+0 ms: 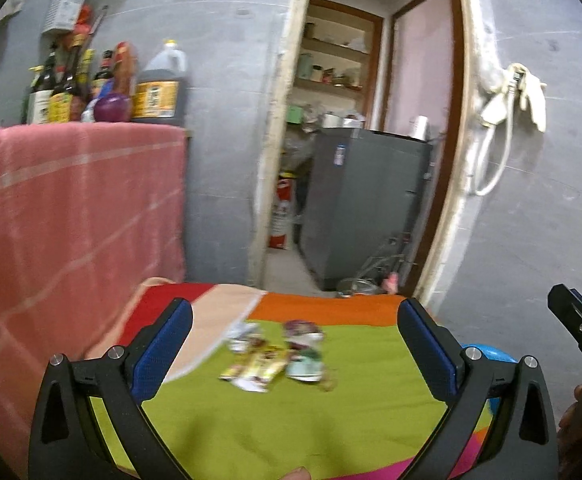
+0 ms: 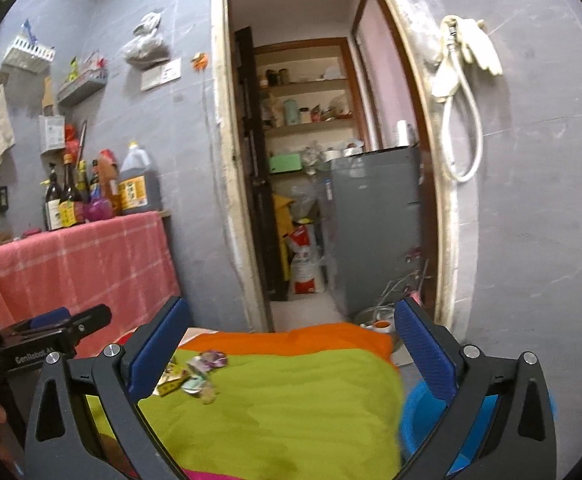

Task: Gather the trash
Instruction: 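Bring both open grippers back over the remaining wrappers on the blanket, then grasp the yellow-brown printed wrapper with the left gripper while the right grasps a tan scrap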

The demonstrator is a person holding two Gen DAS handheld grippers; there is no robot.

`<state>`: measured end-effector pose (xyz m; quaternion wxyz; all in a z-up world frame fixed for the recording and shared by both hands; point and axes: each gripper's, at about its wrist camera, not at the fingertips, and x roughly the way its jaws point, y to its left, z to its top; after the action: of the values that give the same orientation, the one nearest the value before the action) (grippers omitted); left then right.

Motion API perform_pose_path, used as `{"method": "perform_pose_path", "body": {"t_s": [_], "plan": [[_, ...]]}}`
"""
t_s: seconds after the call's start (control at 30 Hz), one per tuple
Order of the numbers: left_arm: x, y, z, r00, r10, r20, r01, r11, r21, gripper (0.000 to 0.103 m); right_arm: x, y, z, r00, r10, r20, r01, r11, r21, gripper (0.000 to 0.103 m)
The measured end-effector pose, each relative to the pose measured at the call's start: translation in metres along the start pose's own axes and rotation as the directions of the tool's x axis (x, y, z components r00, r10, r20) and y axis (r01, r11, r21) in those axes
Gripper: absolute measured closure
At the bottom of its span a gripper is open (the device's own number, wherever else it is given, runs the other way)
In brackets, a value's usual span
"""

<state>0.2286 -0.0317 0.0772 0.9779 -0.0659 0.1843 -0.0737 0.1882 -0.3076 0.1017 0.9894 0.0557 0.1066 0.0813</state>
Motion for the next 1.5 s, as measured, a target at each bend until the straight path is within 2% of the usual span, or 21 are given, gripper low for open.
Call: {"method": "perform_pose_path", "body": {"t_s": [0.17,0.3,0.47,0.63,0.8,0.97,1.03,1.17,1.23,1.3,1.5], "plan": [[0.005,0.036,-0.009,0.998,0.061,-0.023,-0.062,0.998,-0.022,0.002,0.026,0.021,-0.009,0.998,0.040,-0.047,-0.040,0.999,-0.013,0.000],[0.017,0.053,-0.018,0.994,0.079,-0.070,-0.081,0.996,-0.028,0.002,0.044,0.032,-0.018,0.994,0.064,-0.088,-0.067,0.997,-0.028,0.000],[0.035,0.061,-0.031,0.987,0.080,-0.139,-0.083,0.996,-0.018,0.002,0.066,0.040,-0.031,0.986,0.082,-0.147,-0.091,0.994,-0.057,0.000],[0.056,0.065,-0.044,0.976,0.068,-0.209,-0.074,0.997,-0.023,0.003,0.089,0.043,-0.047,0.968,0.096,-0.231,-0.116,0.991,-0.073,0.000],[0.072,0.067,-0.051,0.967,0.040,-0.251,-0.051,0.998,-0.035,0.006,0.105,0.042,-0.056,0.943,0.130,-0.307,-0.152,0.987,-0.051,0.011],[0.090,0.070,-0.053,0.947,-0.007,-0.323,-0.011,0.998,-0.055,0.025,0.125,0.044,-0.060,0.905,0.143,-0.401,-0.171,0.985,-0.034,0.019],[0.097,0.069,-0.052,0.937,-0.026,-0.349,0.006,0.998,-0.056,0.033,0.134,0.048,-0.065,0.879,0.147,-0.453,-0.183,0.982,-0.037,0.030],[0.106,0.067,-0.053,0.910,-0.086,-0.406,0.064,0.996,-0.068,0.040,0.150,0.056,-0.076,0.828,0.140,-0.543,-0.207,0.976,-0.063,0.047],[0.111,0.065,-0.056,0.893,-0.101,-0.438,0.079,0.994,-0.069,0.051,0.153,0.061,-0.080,0.809,0.137,-0.571,-0.220,0.972,-0.079,0.054],[0.117,0.063,-0.058,0.875,-0.107,-0.472,0.088,0.994,-0.061,0.055,0.157,0.065,-0.084,0.792,0.135,-0.595,-0.234,0.968,-0.091,0.055],[0.124,0.059,-0.060,0.856,-0.114,-0.505,0.099,0.993,-0.056,0.063,0.168,0.072,-0.094,0.743,0.134,-0.656,-0.264,0.959,-0.103,0.060]]}}
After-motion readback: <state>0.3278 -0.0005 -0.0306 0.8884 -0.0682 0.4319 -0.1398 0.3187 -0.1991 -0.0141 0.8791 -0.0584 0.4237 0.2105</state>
